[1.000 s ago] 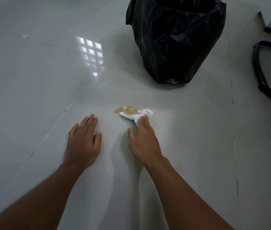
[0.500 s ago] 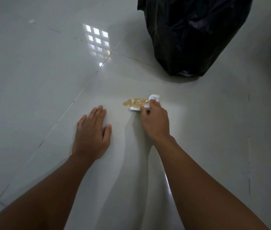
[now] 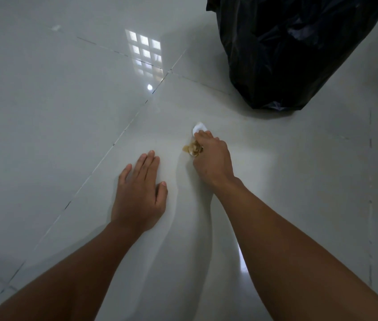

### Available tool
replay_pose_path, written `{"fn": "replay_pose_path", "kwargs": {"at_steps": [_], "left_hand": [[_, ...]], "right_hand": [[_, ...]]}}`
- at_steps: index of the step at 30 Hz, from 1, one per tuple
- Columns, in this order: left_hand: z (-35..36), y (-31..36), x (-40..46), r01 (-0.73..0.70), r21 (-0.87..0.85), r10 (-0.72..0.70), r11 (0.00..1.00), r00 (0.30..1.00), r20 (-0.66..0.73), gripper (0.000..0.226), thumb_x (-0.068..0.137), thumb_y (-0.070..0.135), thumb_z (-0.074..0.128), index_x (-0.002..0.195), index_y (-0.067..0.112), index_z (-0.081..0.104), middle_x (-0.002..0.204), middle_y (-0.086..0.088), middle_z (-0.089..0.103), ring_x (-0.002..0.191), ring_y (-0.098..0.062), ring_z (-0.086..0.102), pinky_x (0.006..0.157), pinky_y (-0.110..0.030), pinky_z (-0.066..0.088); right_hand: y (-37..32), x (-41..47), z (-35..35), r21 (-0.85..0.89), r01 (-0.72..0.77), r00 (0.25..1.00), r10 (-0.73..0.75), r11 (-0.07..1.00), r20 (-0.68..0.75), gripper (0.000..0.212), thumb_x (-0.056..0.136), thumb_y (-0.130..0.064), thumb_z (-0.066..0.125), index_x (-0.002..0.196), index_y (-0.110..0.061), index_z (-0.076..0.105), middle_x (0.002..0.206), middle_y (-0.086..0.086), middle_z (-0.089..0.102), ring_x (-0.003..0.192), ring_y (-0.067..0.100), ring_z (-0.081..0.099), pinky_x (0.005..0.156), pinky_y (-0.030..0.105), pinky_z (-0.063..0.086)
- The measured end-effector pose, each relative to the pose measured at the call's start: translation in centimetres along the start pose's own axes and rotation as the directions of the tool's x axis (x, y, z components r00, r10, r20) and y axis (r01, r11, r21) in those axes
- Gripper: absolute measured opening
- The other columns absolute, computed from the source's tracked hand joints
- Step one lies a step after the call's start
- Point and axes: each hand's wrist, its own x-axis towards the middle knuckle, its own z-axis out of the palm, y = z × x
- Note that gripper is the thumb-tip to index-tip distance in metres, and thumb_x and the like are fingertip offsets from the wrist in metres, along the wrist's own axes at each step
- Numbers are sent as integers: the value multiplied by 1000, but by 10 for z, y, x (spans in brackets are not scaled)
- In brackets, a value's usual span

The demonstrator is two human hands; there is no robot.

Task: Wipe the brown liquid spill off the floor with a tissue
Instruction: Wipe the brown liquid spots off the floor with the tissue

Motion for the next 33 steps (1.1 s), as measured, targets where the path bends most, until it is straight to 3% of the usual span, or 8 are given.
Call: {"fn": "replay_pose_path", "kwargs": {"at_steps": [3,6,11,14,20,24,29,33], "left_hand": [[0,0,0,0,-3,0,1000,1000,-3,63,86,31,36,146,11,36,156,-3,32,145,-15,24,118,-43,20],[0,-1,-1,0,-1,0,1000,1000,5,63,86,30,34,146,12,35,156,-3,31,146,-14,23,118,-43,18],[-1,-1,-2,-1,-4,1,1000,1000,6,64,85,29,29,146,12,35,156,-2,31,146,-13,23,118,-42,18],[0,-1,-1,-6,-8,7,1000,1000,8,65,84,29,26,147,13,34,157,-1,30,146,-12,22,118,-42,17],[3,-5,-1,-28,-21,28,999,1000,-3,66,84,29,24,147,13,35,157,0,30,146,-12,22,118,-41,16],[4,-3,-1,-20,-25,20,999,1000,-21,64,85,29,26,146,13,36,156,0,32,145,-12,23,118,-40,17],[6,-3,0,-6,-48,4,999,999,-33,63,85,29,26,146,14,37,156,1,32,145,-10,23,118,-41,17],[7,-4,1,-4,-46,2,999,999,-39,63,86,29,27,146,15,37,156,1,32,145,-9,23,118,-40,17]], "right_hand": [[1,-1,-2,-99,83,996,-80,992,40,55,78,9,46,129,-9,57,138,6,53,128,26,45,107,28,29],[1,-8,1,-182,147,985,-127,972,116,59,77,6,48,131,-16,55,139,2,51,120,28,48,99,31,37],[-4,-45,1,-175,178,968,-141,968,208,60,82,0,52,138,-21,51,145,2,47,128,29,45,106,35,36],[0,-61,-9,-140,197,965,-167,970,203,52,80,-3,55,128,-23,62,130,5,61,114,30,56,98,36,45],[52,-79,-46,100,24,989,-9,995,-151,54,76,5,48,122,-17,67,126,7,65,122,24,57,109,23,33],[82,-89,-72,114,-216,945,237,970,-227,51,81,4,50,121,-22,67,100,7,72,79,11,60,76,11,39],[83,-86,-76,50,-244,926,248,969,-283,44,79,-7,57,116,-27,69,89,4,73,70,16,60,71,20,45],[78,-84,-74,-195,-308,914,232,931,-333,38,76,-16,63,110,-31,71,91,8,73,80,34,65,73,32,51]]}}
